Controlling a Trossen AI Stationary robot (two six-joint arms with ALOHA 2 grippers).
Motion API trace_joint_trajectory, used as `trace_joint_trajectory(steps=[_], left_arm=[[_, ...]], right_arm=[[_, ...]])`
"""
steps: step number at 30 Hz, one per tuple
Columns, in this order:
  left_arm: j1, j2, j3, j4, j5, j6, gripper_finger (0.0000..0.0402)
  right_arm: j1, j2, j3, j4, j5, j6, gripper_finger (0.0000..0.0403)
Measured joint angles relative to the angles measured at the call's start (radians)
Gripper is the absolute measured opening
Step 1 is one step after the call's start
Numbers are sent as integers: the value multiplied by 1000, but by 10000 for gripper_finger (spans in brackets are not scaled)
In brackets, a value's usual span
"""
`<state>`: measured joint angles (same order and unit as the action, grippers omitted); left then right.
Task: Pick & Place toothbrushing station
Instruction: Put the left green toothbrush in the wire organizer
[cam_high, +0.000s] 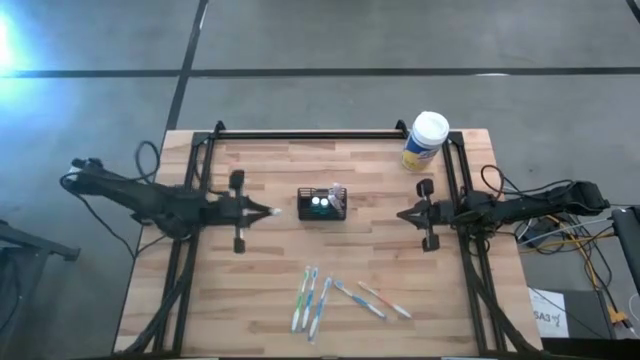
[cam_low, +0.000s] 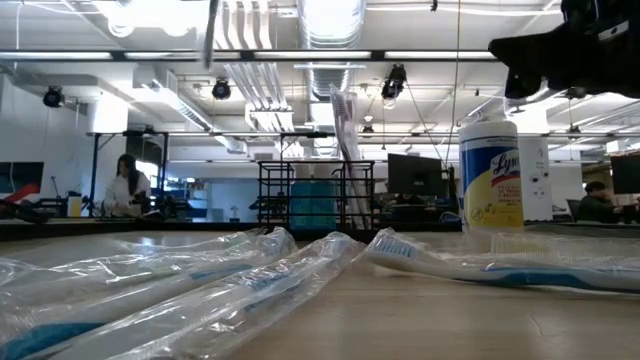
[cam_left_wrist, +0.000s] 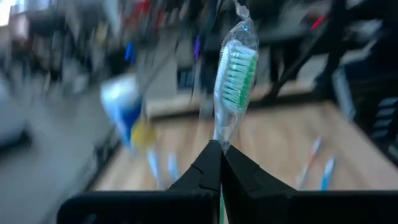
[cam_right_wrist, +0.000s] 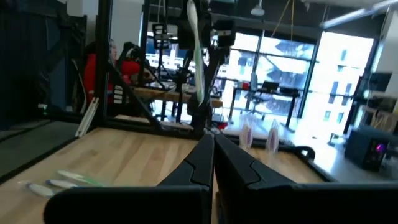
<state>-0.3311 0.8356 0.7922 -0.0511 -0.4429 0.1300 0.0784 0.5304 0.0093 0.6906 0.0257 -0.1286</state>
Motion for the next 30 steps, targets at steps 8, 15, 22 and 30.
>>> trace_joint_trajectory(steps=[8,15,22,30], left_arm=[[387,-32,-33,128,530,176,1],[790,138,-103,469,1028,-58,1],[856,285,-185,690,1089,-138,1],[853,404,-194,714,1070,-154,1]], right_arm=[[-1,0,0,40,0,-109,8],[-1,0,0,48,0,-164,8],[-1,1,0,48,0,-163,8],[-1,2,0,44,0,-153,8]])
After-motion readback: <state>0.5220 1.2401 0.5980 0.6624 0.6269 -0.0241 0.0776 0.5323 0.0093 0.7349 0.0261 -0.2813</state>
